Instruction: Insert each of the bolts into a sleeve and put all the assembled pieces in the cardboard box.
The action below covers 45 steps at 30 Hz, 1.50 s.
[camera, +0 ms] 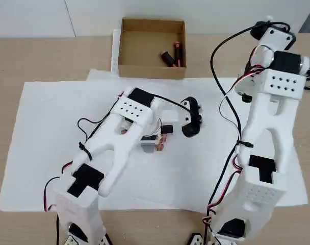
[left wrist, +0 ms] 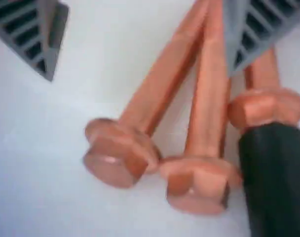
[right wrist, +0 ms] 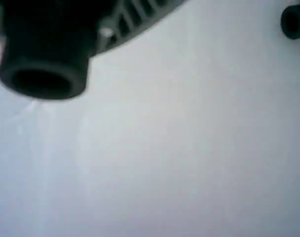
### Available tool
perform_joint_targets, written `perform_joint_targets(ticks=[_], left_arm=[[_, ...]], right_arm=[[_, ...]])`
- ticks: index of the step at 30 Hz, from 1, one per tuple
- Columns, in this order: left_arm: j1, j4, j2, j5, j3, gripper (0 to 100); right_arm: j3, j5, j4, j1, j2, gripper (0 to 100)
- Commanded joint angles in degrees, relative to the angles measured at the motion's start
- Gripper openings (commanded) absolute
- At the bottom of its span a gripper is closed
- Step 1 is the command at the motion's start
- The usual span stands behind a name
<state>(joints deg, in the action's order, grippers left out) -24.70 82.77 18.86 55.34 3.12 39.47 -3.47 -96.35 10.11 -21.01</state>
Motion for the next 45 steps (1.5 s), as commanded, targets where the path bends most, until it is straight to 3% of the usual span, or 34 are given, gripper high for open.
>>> perform_joint_targets(ticks=[1,12,21,34,42,45], left_arm=[[-0.88,-0.70,-0.44,0.18,1.71,21],[-1.67,2.20,-0.44,0.18,1.54,21],[-1.76,-2.11,3.87,0.09,-2.15,21],[-1.67,-2.29,7.74,-2.37,3.30,21],[-2.02,-2.81,7.82,-2.46,3.30,3],[-2.11,-2.37,7.82,-2.64,3.30,0]], right_arm=[[0.18,0.26,0.31,0.75,4.44,0.3],[0.18,0.26,0.31,0.75,4.44,0.3],[0.09,0.26,0.31,0.75,4.44,0.3],[0.09,0.18,-0.04,0.75,4.44,0.3],[0.09,0.18,-0.04,0.75,4.44,0.3],[0.09,0.18,-0.04,0.75,4.44,0.3]])
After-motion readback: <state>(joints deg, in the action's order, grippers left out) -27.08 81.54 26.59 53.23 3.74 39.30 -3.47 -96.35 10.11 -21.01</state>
